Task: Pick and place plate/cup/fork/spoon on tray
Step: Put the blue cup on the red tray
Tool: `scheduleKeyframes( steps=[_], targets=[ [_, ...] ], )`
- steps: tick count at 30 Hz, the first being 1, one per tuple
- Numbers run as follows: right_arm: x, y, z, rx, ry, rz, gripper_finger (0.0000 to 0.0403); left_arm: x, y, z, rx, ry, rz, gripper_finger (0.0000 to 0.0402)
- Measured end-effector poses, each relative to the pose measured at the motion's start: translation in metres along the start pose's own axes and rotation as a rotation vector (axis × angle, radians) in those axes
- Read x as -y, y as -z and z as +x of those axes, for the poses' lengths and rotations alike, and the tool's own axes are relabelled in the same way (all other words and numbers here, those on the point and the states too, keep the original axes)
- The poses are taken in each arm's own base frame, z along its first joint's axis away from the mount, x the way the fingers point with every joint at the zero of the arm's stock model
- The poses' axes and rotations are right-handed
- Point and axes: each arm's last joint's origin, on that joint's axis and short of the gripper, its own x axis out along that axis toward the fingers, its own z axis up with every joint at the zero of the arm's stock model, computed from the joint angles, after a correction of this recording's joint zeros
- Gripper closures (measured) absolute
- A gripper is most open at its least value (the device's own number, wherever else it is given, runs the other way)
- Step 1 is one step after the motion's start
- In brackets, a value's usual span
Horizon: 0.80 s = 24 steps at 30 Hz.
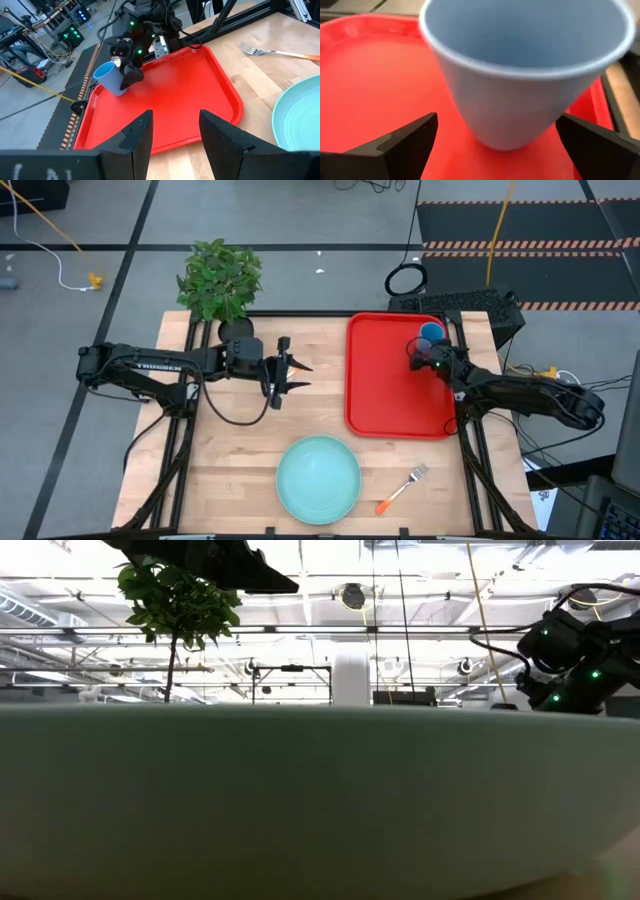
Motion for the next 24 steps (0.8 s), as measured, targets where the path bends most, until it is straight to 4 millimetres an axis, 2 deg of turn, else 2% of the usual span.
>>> scheduleKeyframes(
  steps=[10, 12, 19, 24],
  targets=[
    [0.002, 0.007, -0.005, -0.130, -0.062, 0.067, 0.0009, 0.000, 0.000, 0.000, 0.000, -0.001, 0.018, 0.0238],
    [0.000, 0.002, -0.007, -0.175, -0.057, 0.054, 0.0011, 0.000, 0.000, 0.000, 0.000, -0.001, 0.025, 0.0238],
    [-0.015, -0.035, -0.027, -0.258, -0.075, -0.008, 0.0034, 0.000, 0.000, 0.000, 0.001, -0.002, 0.029, 0.0238],
    [-0.019, -0.036, -0.033, -0.298, -0.099, -0.022, 0.0082, 0.000, 0.000, 0.000, 0.002, -0.003, 0.029, 0.0238]
  ],
)
